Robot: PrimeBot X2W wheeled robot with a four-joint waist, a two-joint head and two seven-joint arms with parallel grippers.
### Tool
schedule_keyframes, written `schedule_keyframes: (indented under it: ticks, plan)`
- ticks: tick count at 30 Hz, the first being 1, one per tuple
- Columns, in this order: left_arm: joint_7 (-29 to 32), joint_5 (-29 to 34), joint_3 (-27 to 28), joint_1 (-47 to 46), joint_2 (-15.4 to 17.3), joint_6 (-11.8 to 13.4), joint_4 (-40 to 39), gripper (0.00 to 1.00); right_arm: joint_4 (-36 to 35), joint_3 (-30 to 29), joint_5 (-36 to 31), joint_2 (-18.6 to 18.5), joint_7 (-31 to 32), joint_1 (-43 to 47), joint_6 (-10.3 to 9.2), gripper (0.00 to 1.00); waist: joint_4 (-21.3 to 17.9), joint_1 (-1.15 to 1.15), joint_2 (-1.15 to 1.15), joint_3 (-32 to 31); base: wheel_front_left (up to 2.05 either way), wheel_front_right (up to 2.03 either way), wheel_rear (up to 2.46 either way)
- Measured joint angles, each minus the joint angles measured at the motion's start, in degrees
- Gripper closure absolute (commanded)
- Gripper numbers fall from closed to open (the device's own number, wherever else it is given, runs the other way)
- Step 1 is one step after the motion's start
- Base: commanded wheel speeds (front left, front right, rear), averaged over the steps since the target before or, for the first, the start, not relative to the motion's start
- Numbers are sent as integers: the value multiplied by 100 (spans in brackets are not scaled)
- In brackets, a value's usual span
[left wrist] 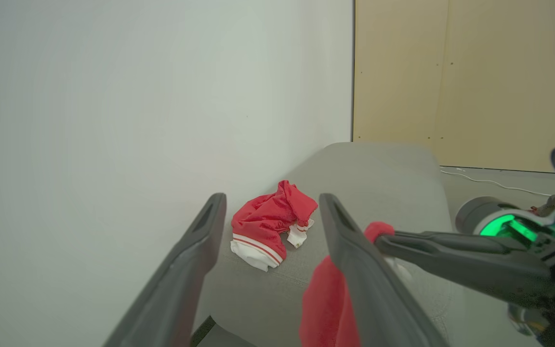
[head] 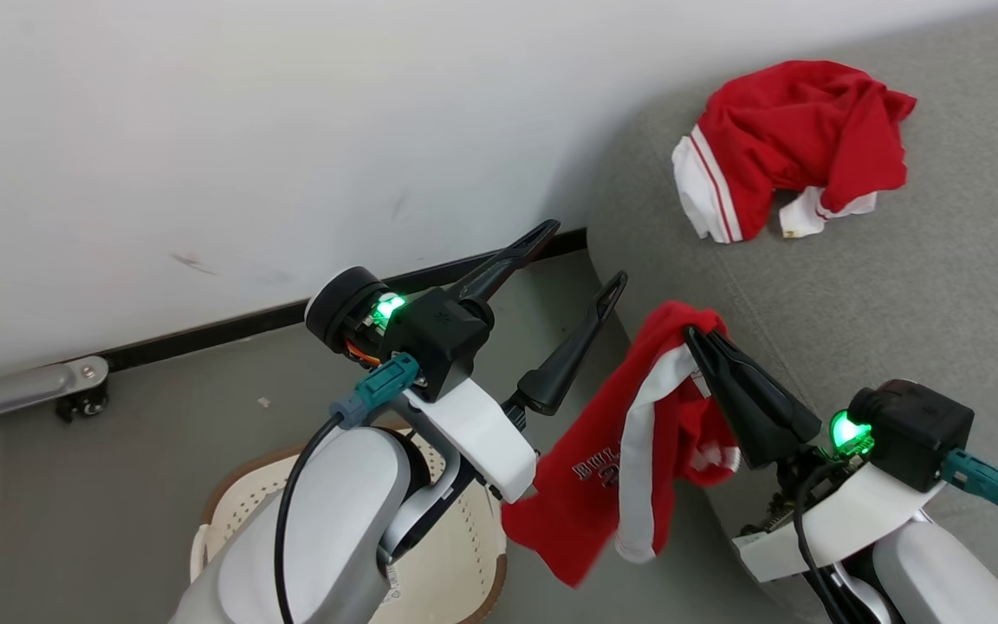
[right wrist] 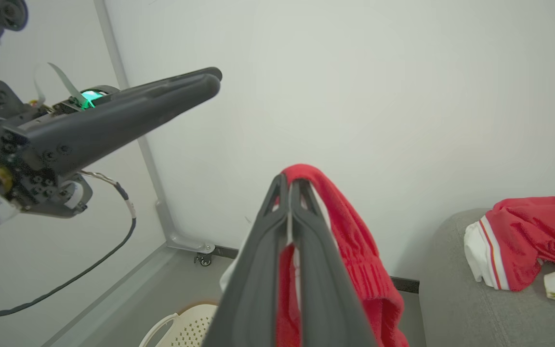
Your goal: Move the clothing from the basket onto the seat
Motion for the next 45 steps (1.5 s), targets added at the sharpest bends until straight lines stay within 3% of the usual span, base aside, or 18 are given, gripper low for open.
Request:
schedule_keyframes:
  ticks: [20, 32, 45]
  plan:
    - [44, -38, -58, -169, -1, 4, 204, 0, -235, -67, -174, 183, 0, 201, 0, 100, -1068, 0, 0, 215, 0, 0, 0]
    - [119, 45, -4, -173, 82, 144, 205, 0, -154, -35, -241, 155, 0, 93, 0, 100, -1472, 0, 0, 389, 0, 0, 0]
    - [397, 263, 36, -173, 229, 409, 15, 0, 42, -771, -693, -376, 0, -1628, 1, 100, -1618, 0, 0, 784, 0, 0, 0]
